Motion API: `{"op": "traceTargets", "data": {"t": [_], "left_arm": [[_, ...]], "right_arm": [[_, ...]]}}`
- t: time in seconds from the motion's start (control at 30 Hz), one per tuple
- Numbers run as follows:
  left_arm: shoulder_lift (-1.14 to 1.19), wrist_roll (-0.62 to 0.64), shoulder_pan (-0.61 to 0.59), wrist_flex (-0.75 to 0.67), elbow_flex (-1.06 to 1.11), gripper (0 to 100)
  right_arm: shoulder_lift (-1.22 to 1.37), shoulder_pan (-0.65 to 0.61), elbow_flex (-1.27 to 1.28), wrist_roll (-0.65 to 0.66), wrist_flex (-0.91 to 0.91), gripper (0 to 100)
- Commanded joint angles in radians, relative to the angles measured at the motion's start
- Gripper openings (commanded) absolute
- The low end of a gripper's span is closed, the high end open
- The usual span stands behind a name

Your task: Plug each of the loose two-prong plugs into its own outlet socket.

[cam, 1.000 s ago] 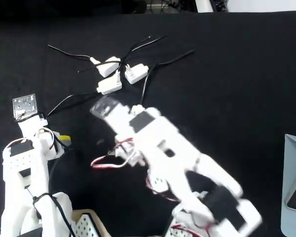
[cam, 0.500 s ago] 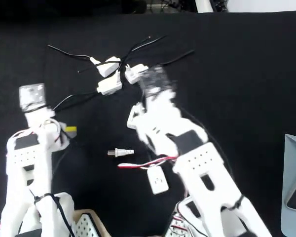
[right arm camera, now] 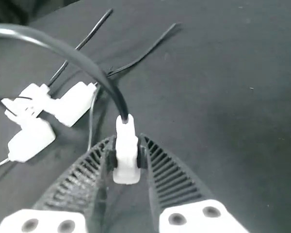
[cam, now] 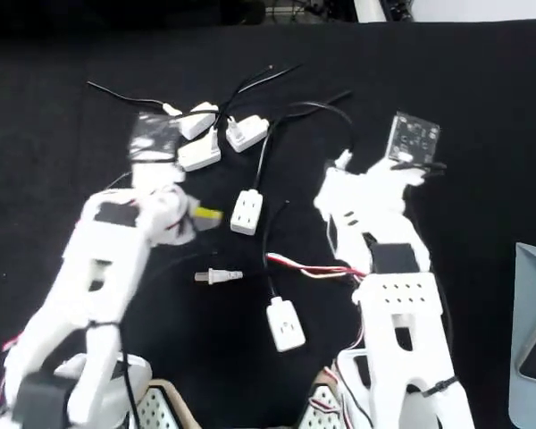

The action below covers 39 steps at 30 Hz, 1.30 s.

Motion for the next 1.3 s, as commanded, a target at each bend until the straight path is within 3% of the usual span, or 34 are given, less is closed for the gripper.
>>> {"op": "traceTargets", "data": {"t": [0.0, 0.33, 0.53, 0.8, 1.03, 1.17, 1.27], "left_arm": [[0.158, 0.049, 0.116, 0.015, -0.206, 35], [0.551, 0.044, 0.171, 0.015, -0.535, 35], [0.675, 0.034, 0.194, 0.017, -0.616, 35], [0.758, -0.238, 0.226, 0.015, -0.622, 21], [0.76, -0.549, 0.159, 0.021, -0.622, 21], [0.753, -0.517, 0.125, 0.04, -0.622, 33], [0.704, -0.488, 0.105, 0.109, -0.647, 35]], "right_arm": [[-0.027, 0.029, 0.015, -0.018, -0.08, 1.2], [-0.027, 0.028, 0.031, -0.018, -0.11, 1.2], [-0.027, 0.028, 0.033, -0.018, -0.109, 1.2], [-0.027, 0.026, 0.033, -0.018, -0.106, 1.2], [-0.027, 0.023, 0.045, -0.015, -0.11, 1.2], [-0.027, 0.023, 0.045, -0.012, -0.11, 1.2], [-0.027, 0.023, 0.044, -0.011, -0.11, 1.2]]}}
